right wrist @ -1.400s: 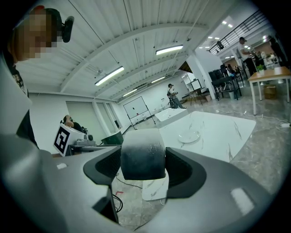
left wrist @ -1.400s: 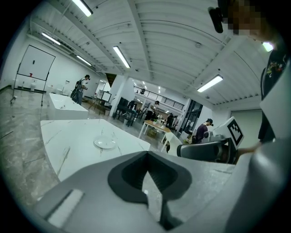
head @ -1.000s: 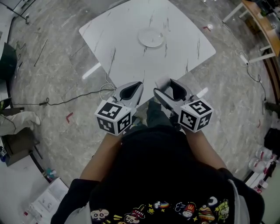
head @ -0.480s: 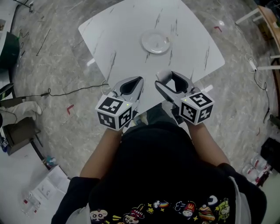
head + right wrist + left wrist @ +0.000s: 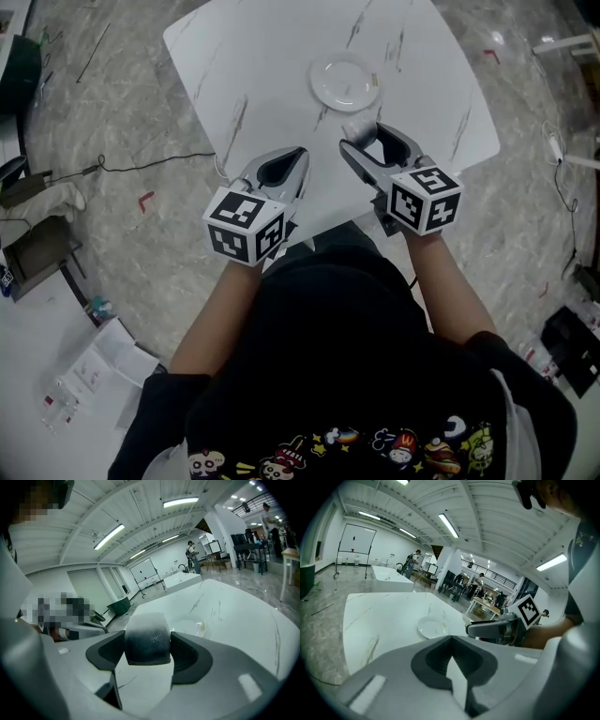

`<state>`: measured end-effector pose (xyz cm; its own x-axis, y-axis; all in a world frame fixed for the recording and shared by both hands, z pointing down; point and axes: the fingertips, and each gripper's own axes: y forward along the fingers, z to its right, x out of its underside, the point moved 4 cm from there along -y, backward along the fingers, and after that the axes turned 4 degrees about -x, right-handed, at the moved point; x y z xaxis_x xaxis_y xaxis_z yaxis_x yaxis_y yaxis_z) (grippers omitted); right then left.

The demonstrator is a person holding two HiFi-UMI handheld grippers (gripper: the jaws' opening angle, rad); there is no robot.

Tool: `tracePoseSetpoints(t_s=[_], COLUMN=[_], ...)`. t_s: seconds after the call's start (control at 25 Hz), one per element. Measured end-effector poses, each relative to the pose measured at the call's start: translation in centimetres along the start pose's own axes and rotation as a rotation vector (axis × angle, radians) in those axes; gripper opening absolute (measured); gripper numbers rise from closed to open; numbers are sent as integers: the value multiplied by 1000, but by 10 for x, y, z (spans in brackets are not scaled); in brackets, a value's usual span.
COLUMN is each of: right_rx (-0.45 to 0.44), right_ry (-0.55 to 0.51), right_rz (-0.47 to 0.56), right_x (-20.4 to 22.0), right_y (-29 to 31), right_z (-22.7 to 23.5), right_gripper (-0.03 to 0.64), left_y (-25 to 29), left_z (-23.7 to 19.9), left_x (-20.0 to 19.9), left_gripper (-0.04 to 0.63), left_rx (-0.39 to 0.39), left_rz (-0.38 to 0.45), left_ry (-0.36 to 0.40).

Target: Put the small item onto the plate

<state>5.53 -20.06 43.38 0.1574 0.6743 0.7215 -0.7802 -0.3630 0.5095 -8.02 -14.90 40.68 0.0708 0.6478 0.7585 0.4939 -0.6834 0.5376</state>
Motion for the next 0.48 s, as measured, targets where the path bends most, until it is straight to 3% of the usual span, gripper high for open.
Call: tracePoseSetpoints(t_s=[0.48], right_rx=[1], right_ry=[-42], right_rz=[-94], right_x=[-15], right_y=[44], right_z=[49], right_gripper=[328], left_y=[33], left_z=[-22], left_x=[1], left_gripper=[0], left_rx=[-42], left_rz=[-49], left_ry=[-45])
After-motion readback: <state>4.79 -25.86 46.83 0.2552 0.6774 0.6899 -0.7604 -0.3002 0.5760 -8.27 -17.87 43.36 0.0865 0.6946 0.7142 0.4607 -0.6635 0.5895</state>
